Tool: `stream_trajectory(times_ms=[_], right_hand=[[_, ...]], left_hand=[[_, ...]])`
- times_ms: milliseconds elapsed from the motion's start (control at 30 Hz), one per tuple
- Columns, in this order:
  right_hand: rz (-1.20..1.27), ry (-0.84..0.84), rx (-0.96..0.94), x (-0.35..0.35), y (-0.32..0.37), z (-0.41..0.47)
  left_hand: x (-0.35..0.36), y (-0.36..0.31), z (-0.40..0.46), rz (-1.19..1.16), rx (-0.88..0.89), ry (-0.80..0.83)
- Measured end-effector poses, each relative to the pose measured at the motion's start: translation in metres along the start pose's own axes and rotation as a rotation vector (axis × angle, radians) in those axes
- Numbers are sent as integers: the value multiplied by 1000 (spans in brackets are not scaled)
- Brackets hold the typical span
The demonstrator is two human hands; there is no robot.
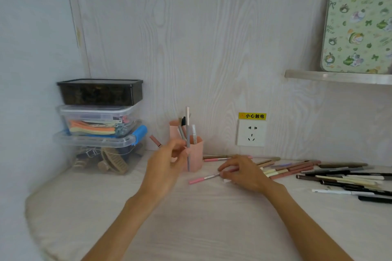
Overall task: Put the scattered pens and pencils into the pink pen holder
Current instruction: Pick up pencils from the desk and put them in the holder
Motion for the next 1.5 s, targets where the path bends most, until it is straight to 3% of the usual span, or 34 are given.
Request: stream_trajectory(times_ms=[100, 200, 267, 600, 667, 867, 1167, 1333, 1500], right_hand=[[51, -37, 8, 1, 1, 3], [34, -97, -30, 5, 0, 1], [44, -104, -46, 6, -2, 0], [-3, -151, -107, 6, -7, 6], [77, -189, -96, 2, -7, 6], [355, -266, -82, -20, 1, 4], [799, -549, -45, -59, 45, 4], [718, -709, -107, -80, 86, 29], [223, -779, -209, -81, 123, 67]], left_hand=[[-28, 0, 24, -98, 12, -249], [-48, -5, 57, 11, 103, -450], [-49, -4, 75, 104, 104, -486], [0, 38, 90, 337, -229, -85], [-1, 37, 86, 304, -245, -108], [-5, 41, 25, 140, -106, -403], [7, 69, 0, 89, -235, -294], [7, 70, 0, 124, -211, -290], [7, 70, -1, 102, -210, -288]])
Point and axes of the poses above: each hand's wrist, its own z-axis towards the middle knuckle, its own x-axis out of the palm, y = z × x, the point moved 3 cm from there along z, towards the middle knuckle, and after that the axes turned 5 degrees about -z, right-handed, at the moved point
